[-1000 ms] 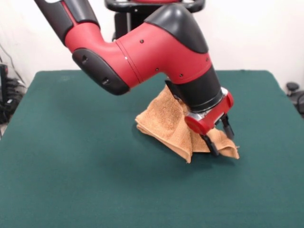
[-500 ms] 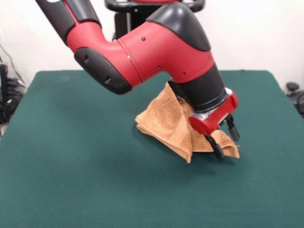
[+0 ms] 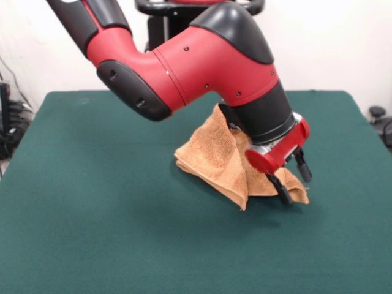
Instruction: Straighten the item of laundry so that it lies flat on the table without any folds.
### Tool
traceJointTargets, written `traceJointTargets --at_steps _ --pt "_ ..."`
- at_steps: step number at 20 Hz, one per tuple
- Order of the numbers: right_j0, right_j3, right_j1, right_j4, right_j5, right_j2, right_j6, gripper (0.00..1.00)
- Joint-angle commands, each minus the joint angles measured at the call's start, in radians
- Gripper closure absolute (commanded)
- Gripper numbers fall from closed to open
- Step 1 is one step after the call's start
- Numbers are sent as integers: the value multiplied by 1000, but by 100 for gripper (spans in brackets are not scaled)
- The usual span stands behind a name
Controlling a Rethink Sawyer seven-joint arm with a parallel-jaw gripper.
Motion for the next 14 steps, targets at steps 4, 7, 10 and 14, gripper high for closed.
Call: traceJointTargets --at_steps 4,7,10,14 --pt "31 28 1 -32 8 -19 -198 0" --pt "34 31 0 -39 7 -25 -198 0" --pt "35 30 3 -37 10 -25 -198 0" --pt "35 27 7 -34 13 -24 -201 100"
